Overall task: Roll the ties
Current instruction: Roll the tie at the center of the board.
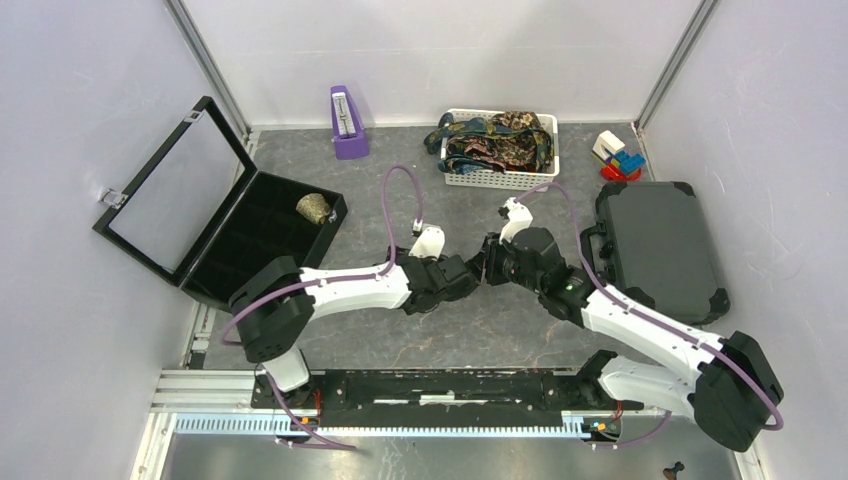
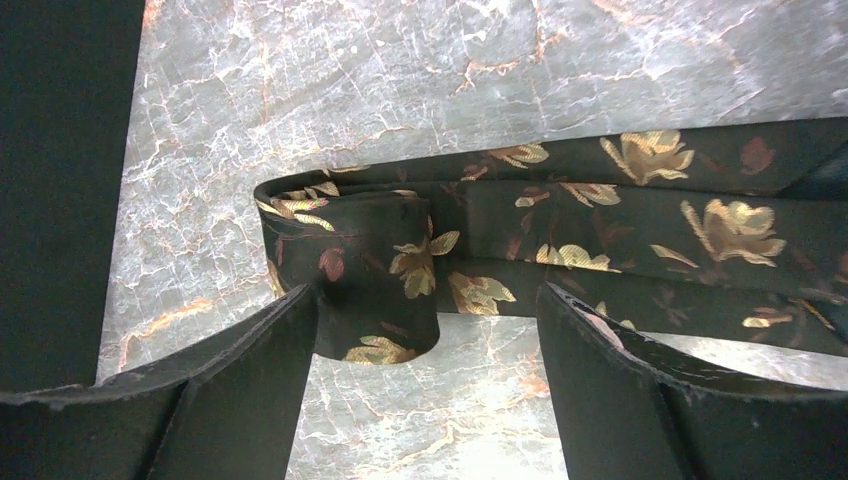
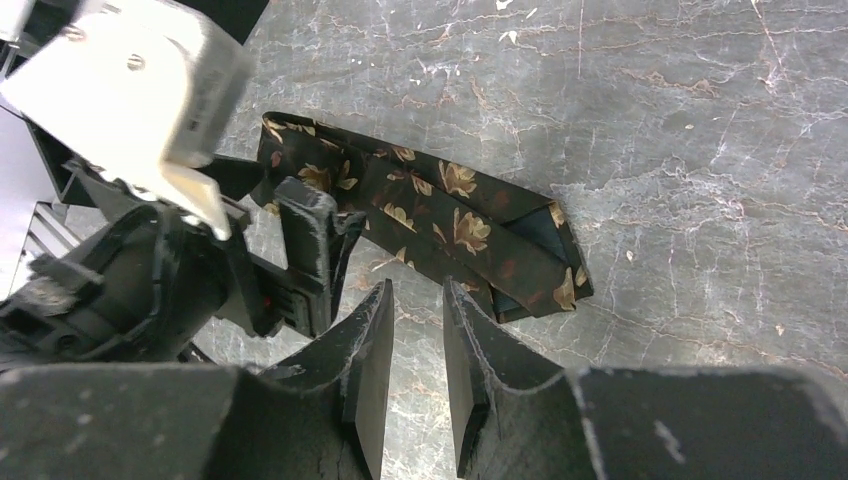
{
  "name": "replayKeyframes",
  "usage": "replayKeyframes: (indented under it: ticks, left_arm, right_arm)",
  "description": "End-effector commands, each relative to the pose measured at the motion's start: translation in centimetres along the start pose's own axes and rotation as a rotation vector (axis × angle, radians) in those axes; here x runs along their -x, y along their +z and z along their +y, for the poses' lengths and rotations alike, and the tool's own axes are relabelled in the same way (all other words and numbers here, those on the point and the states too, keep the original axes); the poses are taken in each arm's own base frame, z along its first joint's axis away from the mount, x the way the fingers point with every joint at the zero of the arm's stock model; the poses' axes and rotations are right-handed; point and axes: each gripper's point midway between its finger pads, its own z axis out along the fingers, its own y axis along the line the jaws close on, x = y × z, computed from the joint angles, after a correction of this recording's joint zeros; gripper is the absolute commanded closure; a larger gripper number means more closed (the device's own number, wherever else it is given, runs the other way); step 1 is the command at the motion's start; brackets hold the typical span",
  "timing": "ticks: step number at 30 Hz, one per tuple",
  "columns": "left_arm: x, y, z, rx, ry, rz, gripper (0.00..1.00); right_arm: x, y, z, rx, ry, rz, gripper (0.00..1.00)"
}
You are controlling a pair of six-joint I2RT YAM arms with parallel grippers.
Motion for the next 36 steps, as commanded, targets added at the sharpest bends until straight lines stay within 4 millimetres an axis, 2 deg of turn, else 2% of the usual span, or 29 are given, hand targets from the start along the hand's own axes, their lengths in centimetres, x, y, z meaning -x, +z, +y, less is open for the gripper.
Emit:
replayKeyframes:
  ticks: [1,6,9,15,19,25,29,33,36]
  left_arm:
    - [3.3,-2.5,0.1,-0.070,-0.051,-0.057,0.13]
    - [4.6,-4.2,1.3,-0.102,-0.093,-0.084,0.04]
    - [5.2,-5.0,2.8,-0.110,-0.117,-0.102,0.00]
    - [5.1,-5.4,5.8,-0.176,-0.197,-0.115,0.00]
    - [4.5,-4.6,7.5,-0.267,-0.311,-0.120,0.00]
    - [3.1,-3.1,9.9,-0.384,-0.486,-0.122,0.00]
    - [2.4,-2.1,10.2,-0.413,-0.511,-0.090,0.00]
    - [2.1,-1.0,9.6,-0.468,-0.564,-0.065,0.00]
    - [2.2,-0.7,9.5,-0.500,-0.598,-0.084,0.00]
  right_arm:
    - [2.4,0.1,1.3,0.027,-0.006,-0.054,0.68]
    - [2.6,0.6,1.4,0.022,-0.001,-0.047,0.68]
    - [2.4,1.0,2.0,0.046,0.004,-0.029,0.68]
    - [2.1,2.6,3.6,0.070,0.005,0.006,0.59]
    - [1.5,3.8,5.3,0.082,0.001,0.026,0.51]
    - [0.4,6.5,7.2,0.049,0.007,0.062,0.44]
    - [-0.5,8.2,7.9,0.022,0.016,0.085,0.41]
    - [-1.0,9.5,8.3,-0.008,0.007,0.102,0.38]
    - [-1.8,10.1,8.0,-0.044,0.002,0.126,0.38]
